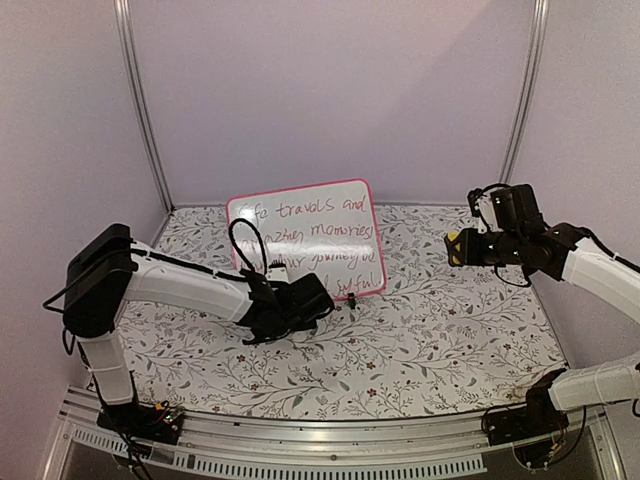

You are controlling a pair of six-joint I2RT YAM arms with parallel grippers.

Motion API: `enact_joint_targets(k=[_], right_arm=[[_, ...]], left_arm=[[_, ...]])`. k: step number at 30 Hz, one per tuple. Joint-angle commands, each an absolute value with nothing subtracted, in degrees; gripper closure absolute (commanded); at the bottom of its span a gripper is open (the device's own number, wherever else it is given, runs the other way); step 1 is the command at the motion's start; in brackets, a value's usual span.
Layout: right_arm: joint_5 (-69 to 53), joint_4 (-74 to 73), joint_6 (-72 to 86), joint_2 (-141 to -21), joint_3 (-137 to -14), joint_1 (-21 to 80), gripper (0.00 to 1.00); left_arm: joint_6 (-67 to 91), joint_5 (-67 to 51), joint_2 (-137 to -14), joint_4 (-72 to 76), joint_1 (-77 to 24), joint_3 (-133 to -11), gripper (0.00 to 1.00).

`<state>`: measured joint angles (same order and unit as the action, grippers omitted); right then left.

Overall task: Erase the whiteboard
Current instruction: Move the whiteboard to the center of the board.

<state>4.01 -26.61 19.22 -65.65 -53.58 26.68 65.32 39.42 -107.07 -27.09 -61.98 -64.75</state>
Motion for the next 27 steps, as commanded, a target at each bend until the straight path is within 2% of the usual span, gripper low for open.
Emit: enact_joint_targets(k=[1, 5, 13, 23, 27], right_arm=[[4.88, -27.39, 18.31, -64.22, -52.65, 27.05, 0.78], [4.98, -27.60, 18.04, -63.56, -52.51, 26.99, 0.78], [4.70, -27.52, 18.02, -63.18, -52.39, 27.01, 0.77], [4.53, -27.29, 18.21, -63.11, -51.77, 27.02, 0.77], [4.30, -27.01, 18.28, -63.24, -51.60, 27.00, 0.77]], left_arm=[[69.45, 40.43, -107.96, -29.48, -62.71, -64.74, 0.12], [68.35, 39.73, -106.97, -24.32, -62.43, -62.05, 0.19], [66.80, 39.03, -108.90, -19.24, -61.29, -61.81, 0.26], [65.22, 39.94, -111.32, -16.61, -59.77, -62.44, 0.51], [64.97, 40.71, -112.26, -16.26, -59.70, -62.98, 0.56]])
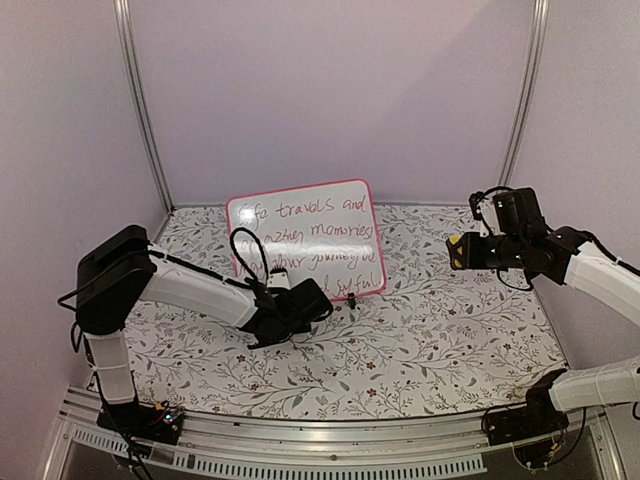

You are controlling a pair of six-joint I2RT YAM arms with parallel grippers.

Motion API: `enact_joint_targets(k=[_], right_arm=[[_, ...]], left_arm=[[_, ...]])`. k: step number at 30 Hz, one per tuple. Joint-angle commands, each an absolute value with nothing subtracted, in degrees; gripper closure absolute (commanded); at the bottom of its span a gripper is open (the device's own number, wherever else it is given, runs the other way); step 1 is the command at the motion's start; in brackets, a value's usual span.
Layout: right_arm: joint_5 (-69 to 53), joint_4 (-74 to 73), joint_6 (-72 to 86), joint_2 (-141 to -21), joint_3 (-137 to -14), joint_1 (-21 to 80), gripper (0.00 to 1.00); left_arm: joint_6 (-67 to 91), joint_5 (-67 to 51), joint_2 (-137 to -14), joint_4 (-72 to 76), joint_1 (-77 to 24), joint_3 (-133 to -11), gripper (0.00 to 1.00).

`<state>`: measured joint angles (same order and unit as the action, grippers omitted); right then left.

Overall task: Erase the whiteboard
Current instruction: Move the whiteboard to the center of the board.

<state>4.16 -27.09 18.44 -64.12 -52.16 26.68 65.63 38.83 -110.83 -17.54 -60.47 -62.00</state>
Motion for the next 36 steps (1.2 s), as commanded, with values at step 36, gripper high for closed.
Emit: enact_joint_targets(k=[36], right_arm=[[3.08, -26.72, 19.15, -65.05, -52.25, 27.03, 0.77]], left_arm=[[61.09, 40.40, -115.24, -9.95, -58.47, -62.14, 0.95]])
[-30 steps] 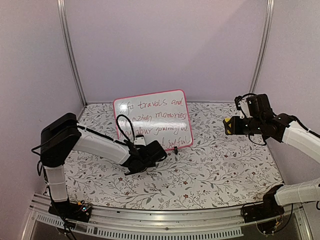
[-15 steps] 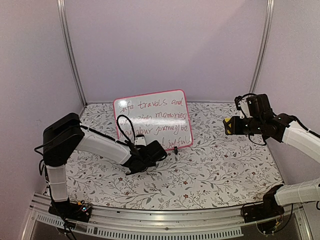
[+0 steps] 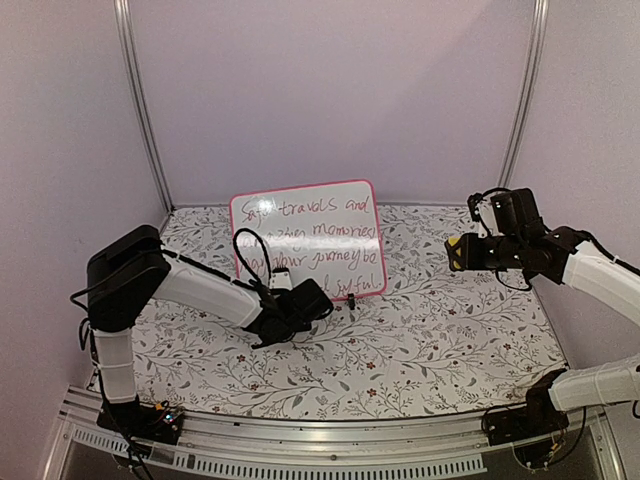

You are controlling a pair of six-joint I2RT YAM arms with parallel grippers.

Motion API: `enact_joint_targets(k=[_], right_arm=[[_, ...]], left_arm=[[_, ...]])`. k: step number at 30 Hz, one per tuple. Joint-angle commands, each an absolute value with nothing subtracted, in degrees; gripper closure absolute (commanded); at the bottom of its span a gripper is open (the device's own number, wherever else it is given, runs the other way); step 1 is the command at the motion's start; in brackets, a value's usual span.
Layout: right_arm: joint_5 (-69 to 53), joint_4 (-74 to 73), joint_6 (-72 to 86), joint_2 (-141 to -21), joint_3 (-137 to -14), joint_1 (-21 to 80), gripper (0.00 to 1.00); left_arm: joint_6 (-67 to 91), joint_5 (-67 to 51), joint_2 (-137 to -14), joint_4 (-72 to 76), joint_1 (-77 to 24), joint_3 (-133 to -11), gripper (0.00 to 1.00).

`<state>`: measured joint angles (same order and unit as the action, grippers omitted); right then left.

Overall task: Erase the whiteboard
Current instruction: Move the whiteboard to the center of the board.

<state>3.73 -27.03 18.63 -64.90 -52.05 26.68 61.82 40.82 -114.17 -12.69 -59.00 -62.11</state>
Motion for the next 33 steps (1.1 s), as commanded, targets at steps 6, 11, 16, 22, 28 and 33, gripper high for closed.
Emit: enact_joint_targets(k=[6, 11, 16, 22, 28, 33], right_arm=[[3.08, -26.97, 19.07, -65.19, -52.62, 27.03, 0.77], [3.15, -26.75, 19.07, -65.56, -52.90, 26.98, 0.77], [3.17, -26.85, 19.09, -66.22, -53.62, 27.00, 0.77], [2.79, -25.78, 19.89, -66.25, -53.50, 27.03, 0.77], [2.37, -23.87, 20.74, -64.17, -50.79, 27.03, 0.77], [2.56, -22.83, 20.16, -62.79, -49.21, 26.98, 0.77]], left_arm=[[61.74, 40.00, -114.83, -10.00, -58.68, -61.43, 1.00], [62.94, 39.52, -114.53, -10.49, -59.36, -61.06, 1.00], [64.55, 39.29, -113.80, -12.41, -60.94, -61.71, 1.00], [67.79, 39.09, -113.09, -16.61, -63.68, -63.72, 1.00], [74.12, 38.09, -112.93, -21.75, -66.37, -64.50, 1.00], [78.25, 39.80, -112.73, -25.46, -68.87, -65.08, 1.00]])
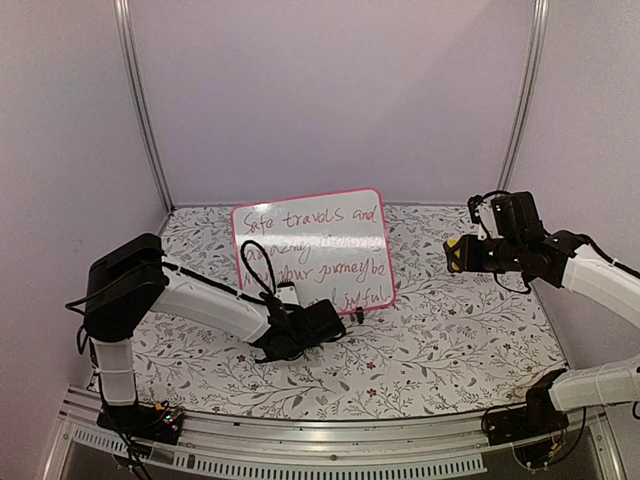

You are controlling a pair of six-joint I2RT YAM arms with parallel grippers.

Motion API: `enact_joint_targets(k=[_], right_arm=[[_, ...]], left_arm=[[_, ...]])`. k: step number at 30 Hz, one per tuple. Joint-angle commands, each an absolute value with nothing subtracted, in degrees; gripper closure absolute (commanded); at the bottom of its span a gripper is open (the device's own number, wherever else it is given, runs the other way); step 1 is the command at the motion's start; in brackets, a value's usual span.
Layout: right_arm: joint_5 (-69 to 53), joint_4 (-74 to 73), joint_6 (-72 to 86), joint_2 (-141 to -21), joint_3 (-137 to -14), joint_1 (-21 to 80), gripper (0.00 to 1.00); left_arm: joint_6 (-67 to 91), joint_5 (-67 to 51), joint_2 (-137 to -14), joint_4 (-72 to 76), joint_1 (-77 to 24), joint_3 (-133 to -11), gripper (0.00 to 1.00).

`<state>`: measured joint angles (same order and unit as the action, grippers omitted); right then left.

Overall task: Erase the whiteboard
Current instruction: Move the whiteboard to the center of the board.

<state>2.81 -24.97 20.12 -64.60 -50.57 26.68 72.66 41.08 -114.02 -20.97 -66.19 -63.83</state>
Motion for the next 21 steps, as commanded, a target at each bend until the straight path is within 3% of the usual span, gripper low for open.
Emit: enact_joint_targets(k=[1, 21], right_arm=[[2.48, -22.71, 19.86, -62.76, -49.02, 27.02, 0.77], [-4.21, -21.75, 18.31, -62.44, -47.68, 26.98, 0.77]], left_arm=[[78.90, 40.12, -112.84, -26.22, -69.31, -65.49, 1.00], [102.16, 40.40, -118.44, -44.27, -79.49, -73.76, 1.00]])
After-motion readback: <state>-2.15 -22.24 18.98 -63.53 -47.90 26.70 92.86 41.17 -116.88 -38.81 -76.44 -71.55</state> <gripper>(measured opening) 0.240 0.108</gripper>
